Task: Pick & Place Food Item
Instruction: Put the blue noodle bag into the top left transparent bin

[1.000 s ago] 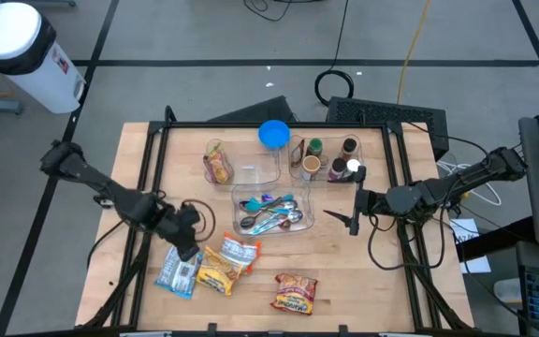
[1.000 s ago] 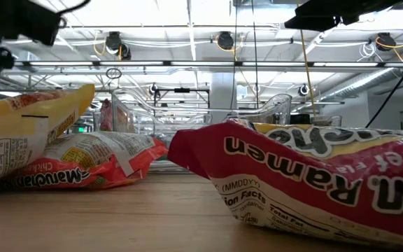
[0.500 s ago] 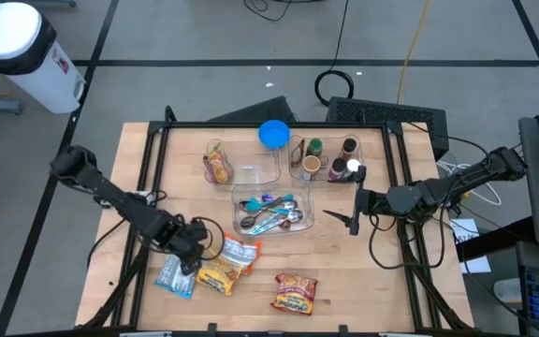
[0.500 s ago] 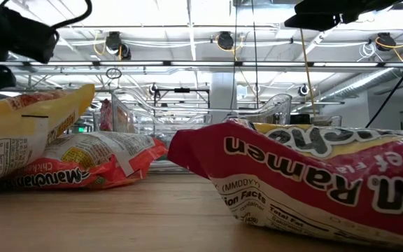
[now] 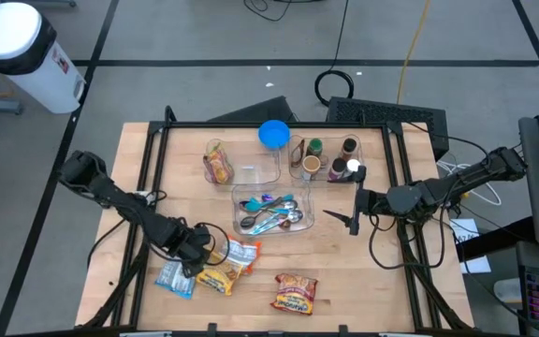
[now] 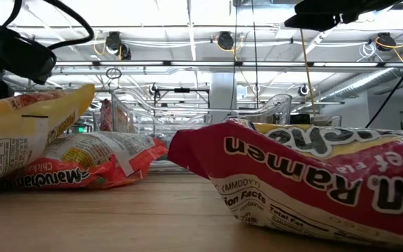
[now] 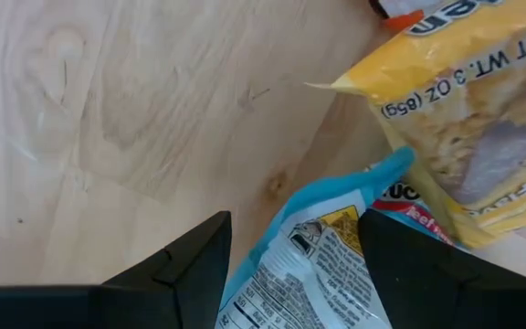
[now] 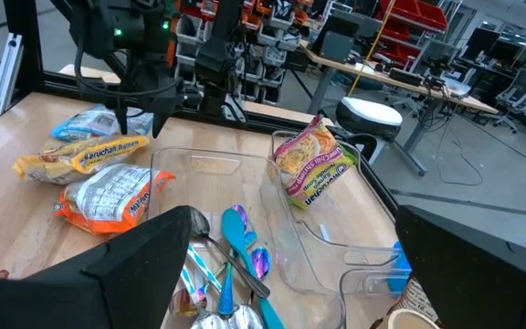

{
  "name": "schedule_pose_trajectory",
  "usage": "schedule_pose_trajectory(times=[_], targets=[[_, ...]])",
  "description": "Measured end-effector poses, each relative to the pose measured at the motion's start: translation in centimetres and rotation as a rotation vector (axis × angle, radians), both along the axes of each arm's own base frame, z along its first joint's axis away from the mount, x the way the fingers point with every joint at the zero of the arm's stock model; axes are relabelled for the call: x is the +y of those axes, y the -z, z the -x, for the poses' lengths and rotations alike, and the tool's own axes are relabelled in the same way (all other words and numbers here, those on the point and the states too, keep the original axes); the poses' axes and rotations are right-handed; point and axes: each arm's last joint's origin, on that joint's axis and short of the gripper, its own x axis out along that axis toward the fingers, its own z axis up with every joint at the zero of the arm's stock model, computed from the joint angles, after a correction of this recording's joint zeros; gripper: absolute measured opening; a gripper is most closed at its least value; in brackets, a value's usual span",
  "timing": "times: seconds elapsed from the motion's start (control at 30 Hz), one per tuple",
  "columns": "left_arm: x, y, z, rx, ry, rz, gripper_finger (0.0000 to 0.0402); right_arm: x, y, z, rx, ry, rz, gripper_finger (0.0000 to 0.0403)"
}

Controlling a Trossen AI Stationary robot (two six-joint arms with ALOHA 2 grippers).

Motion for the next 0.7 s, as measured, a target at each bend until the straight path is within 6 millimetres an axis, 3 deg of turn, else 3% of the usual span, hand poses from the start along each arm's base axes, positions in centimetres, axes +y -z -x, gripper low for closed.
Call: schedule_pose_trajectory(times=[0.17,0.27,0.63,0.7], targets=[[0.0,0.2,-0.1,0.004,0.016,-0.004,0.0241,0.0,0.0,0.0,0.000,0.000,-0.001,0.0380],[0.0,0.2,-0.1,0.004,0.018,-0.003,0.0220,0.0,0.0,0.0,0.000,0.000,-0.001,0.0380],[0.8,-0.1,0.0,0.055,0.084,0.039,0.0026,0.0,0.0,0.0,0.000,0.000,-0.001,0.0380],[1.3,-0.9,0.4,0.065,0.070,0.056,0.0008,0.0,0.0,0.0,0.000,0.000,-0.001,0.0380]])
